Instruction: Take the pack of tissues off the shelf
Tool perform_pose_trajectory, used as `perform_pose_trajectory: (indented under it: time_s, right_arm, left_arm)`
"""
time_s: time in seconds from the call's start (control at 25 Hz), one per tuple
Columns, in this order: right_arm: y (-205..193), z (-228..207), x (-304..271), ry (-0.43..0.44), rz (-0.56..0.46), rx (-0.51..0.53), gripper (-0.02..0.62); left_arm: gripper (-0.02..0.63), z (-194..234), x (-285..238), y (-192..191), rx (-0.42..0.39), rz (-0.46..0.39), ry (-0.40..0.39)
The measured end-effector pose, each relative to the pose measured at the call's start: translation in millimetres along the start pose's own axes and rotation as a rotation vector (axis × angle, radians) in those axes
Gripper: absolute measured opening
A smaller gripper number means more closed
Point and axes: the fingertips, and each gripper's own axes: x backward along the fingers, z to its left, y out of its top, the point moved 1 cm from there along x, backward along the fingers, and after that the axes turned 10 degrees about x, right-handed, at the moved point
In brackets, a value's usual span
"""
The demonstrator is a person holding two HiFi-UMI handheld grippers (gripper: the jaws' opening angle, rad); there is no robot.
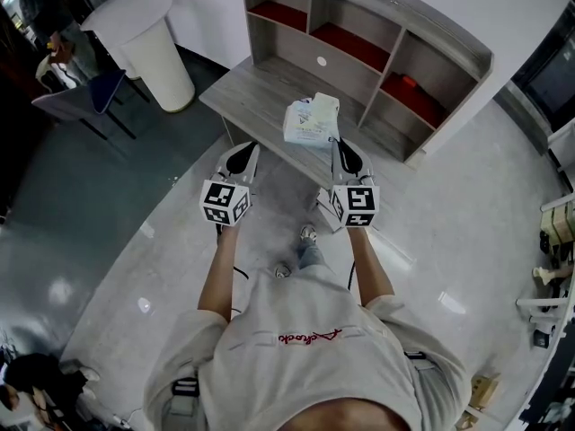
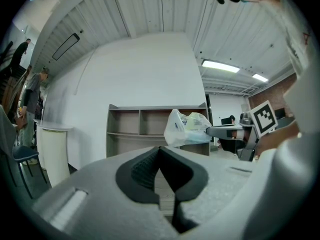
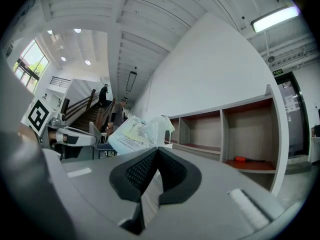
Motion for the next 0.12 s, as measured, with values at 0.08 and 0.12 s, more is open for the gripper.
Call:
perform_pose_trajectory:
  time_s: [0.08,0.12]
  right_arm:
    - [2.5,0.2,-2.0,-0.001,-0.003,-0.002,0.009]
    - [3.7,0.3,-3.0,-0.001,-0.005,-0.003,0.009]
  left_arm:
    - [-0.002,2.0,-0.9,3.3,-0.002,-0.004,0.000]
    - [-0.002,2.8,-1.4,4.8,-0.003,-0.005,0.001]
